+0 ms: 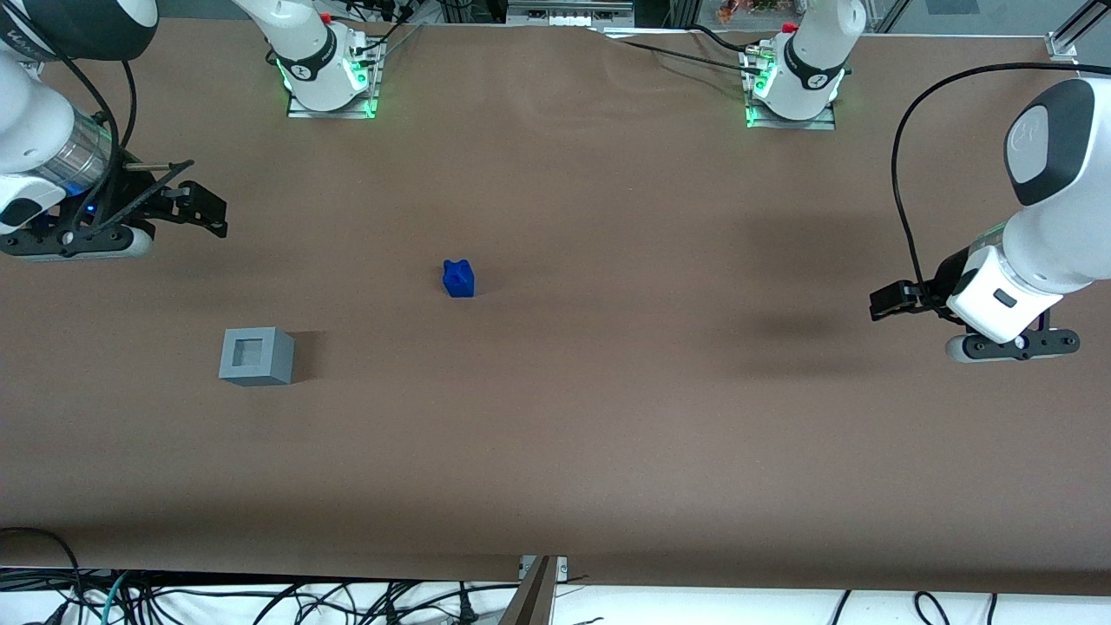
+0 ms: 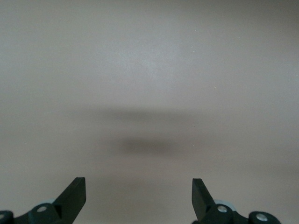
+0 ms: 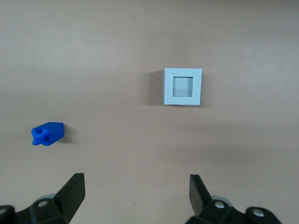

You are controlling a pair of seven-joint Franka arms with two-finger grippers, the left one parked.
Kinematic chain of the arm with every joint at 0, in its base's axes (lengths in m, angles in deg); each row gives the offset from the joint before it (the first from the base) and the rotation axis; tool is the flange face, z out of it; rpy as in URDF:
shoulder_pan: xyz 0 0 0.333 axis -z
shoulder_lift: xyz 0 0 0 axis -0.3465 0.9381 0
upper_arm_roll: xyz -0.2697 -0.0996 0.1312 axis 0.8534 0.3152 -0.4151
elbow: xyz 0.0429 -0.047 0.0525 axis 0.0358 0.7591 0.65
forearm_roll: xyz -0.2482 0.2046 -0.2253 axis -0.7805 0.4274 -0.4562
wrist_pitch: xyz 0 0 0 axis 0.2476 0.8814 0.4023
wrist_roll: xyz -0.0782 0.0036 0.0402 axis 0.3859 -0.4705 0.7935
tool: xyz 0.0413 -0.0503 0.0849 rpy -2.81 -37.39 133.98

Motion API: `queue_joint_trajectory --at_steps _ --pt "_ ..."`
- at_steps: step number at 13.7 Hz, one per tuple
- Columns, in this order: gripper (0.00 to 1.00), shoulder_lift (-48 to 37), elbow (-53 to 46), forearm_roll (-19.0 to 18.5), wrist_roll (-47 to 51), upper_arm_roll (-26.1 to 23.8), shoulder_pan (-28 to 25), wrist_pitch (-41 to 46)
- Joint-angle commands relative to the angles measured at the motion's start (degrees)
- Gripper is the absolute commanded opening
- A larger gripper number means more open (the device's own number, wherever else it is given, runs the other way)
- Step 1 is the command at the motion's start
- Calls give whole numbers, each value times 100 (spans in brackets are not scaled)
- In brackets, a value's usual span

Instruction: Insert blue part into gray base with right arm

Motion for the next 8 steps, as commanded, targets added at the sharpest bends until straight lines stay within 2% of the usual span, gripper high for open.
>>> queue_joint_trajectory --at_steps 1,8 --pt "99 -15 -20 59 47 64 -51 -51" --pt "99 -15 -20 59 -32 64 -51 -25"
